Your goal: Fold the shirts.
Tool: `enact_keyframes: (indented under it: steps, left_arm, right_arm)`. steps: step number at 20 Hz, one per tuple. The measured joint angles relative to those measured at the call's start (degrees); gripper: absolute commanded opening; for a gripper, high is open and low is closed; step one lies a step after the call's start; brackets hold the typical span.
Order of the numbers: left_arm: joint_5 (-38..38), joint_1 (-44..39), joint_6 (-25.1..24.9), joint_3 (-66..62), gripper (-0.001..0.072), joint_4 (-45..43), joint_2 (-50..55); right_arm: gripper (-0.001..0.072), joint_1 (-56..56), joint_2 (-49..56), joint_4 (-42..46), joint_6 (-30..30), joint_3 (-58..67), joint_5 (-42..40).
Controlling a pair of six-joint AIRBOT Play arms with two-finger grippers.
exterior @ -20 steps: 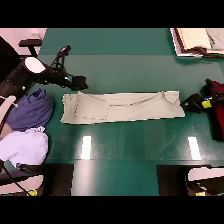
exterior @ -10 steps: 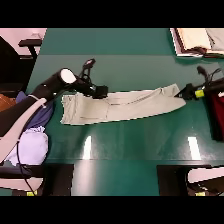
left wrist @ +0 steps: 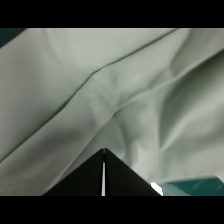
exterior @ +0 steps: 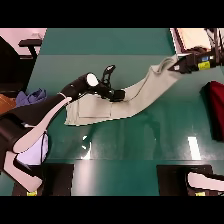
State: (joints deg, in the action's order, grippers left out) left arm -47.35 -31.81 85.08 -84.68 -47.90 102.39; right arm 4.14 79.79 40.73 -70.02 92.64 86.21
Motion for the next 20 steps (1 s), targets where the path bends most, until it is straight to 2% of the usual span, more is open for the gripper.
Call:
enact_keyframes:
  steps: [9,13,16,17,18,19,20]
  left_arm:
    - [-5.4,0.0,0.1,-3.7,0.0029,-2.1,3.1]
    - [-9.5,5.9,0.0,-4.4,0.0029,-5.7,-3.6]
    - [-12.3,13.7,0.0,-4.6,0.003,-11.2,-13.1]
    - [-13.1,16.5,0.0,-4.6,0.0029,-13.0,-16.7]
    - [-13.7,19.2,0.0,-4.6,0.0029,-14.6,-20.0]
    - [-14.0,21.9,0.0,-4.6,0.0029,-16.0,-23.3]
    - [-14.4,24.6,0.0,-4.6,0.0029,-17.4,-26.4]
  right_arm:
    - [0.0017,13.5,-1.4,-2.1,-2.0,5.3,-3.1]
    - [0.0016,19.2,-1.4,-2.2,-2.1,5.6,-6.1]
    - [0.0018,25.7,0.3,-3.0,-1.9,5.6,-10.9]
    - [0.0043,28.5,1.6,-3.8,-1.3,5.6,-13.1]
    - [0.0205,31.3,3.1,-4.6,-0.6,5.6,-15.6]
    - [0.0336,34.4,5.2,-5.2,0.1,5.7,-18.7]
    - [0.0385,37.2,7.3,-5.5,0.6,5.8,-21.3]
